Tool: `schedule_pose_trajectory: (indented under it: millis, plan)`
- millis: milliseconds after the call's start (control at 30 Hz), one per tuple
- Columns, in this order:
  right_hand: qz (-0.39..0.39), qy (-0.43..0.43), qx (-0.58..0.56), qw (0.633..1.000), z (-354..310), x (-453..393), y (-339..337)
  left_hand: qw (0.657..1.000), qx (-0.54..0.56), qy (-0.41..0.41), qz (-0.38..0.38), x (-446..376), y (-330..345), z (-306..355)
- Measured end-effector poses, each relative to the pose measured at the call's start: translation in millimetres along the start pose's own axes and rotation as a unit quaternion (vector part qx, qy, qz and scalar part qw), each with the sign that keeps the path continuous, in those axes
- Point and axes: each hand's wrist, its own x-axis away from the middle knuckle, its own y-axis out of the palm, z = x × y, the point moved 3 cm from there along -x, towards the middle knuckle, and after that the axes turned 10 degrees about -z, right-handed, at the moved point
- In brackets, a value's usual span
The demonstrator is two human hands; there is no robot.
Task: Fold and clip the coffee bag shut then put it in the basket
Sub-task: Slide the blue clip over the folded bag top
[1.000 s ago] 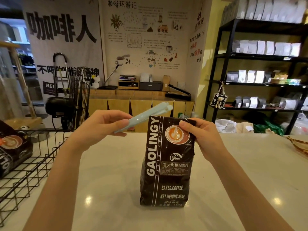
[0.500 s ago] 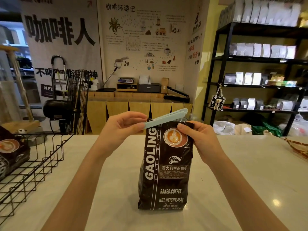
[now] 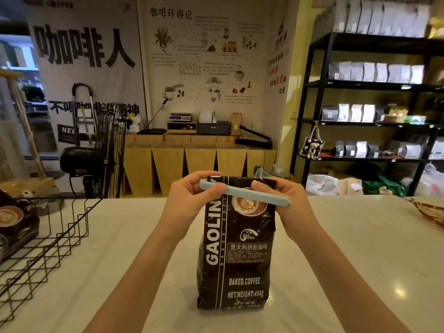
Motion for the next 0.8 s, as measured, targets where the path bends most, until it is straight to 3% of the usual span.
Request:
schedule_pose_trajectory:
  millis: [367,533,633,800]
  plan:
    - [-0.001,-0.011,0.012,1.000,4,-2,-1,0.998,0.048,-0.022,0.044,-2,11,-12]
    - [-0.036,0.059,0.022,0.997,7,-2,-5,0.998,0.027,-0.023,0.046,-2,6,-10]
    - [-0.063,0.136,-0.063,0.987,5,-2,-11,0.999,0.022,-0.021,0.043,-3,2,-6]
    - [-0.145,0.168,-0.068,0.973,-13,3,-16,0.998,0.009,-0.018,0.054,-3,3,-5]
